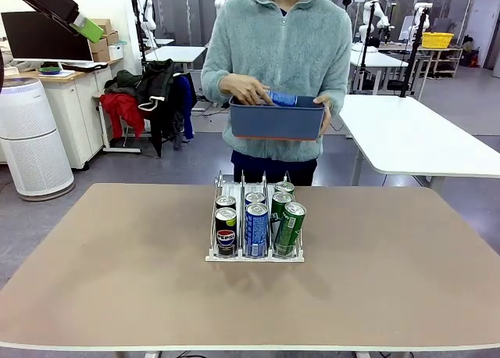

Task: Fill the beverage cans into the dispenser.
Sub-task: Pick up the Ionic drink handed by the human.

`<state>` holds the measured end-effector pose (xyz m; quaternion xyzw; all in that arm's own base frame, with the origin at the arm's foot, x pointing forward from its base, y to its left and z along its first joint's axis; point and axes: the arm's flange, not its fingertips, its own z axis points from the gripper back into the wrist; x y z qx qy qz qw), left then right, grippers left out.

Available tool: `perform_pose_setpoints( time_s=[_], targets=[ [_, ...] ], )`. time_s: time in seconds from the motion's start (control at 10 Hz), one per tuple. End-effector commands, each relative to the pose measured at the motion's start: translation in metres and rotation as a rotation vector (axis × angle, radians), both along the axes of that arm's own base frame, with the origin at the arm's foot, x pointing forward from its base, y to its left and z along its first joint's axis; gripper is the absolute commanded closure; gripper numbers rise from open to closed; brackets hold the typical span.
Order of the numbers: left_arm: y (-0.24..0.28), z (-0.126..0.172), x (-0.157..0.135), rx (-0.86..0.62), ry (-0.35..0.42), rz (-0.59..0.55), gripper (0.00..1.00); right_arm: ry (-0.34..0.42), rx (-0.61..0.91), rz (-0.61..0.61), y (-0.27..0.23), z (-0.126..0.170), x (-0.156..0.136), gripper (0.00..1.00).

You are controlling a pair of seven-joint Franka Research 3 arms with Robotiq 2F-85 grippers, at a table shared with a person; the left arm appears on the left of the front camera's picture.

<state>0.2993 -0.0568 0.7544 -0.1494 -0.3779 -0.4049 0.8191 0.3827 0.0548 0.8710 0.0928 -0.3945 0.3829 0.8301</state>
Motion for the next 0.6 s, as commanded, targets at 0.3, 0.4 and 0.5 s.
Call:
perform_pose_setpoints(
  time_s=[0.3,0.4,0.5],
  targets=[
    [0.0003,-0.0014,-0.0005,-0.01,0.01,0.003,0.0,0.001,-0.007,0.015,0.0016,-0.0006,-0.0009,0.0],
    [0.0003,-0.0014,-0.0005,-0.01,0.01,0.003,0.0,0.001,-0.007,0.015,0.0016,-0.0006,-0.0009,0.0],
    [0.0003,-0.0014,-0.0005,-0.01,0.01,0.003,0.0,0.001,-0.007,0.015,0.0016,-0.0006,-0.0009,0.0]
  ],
)
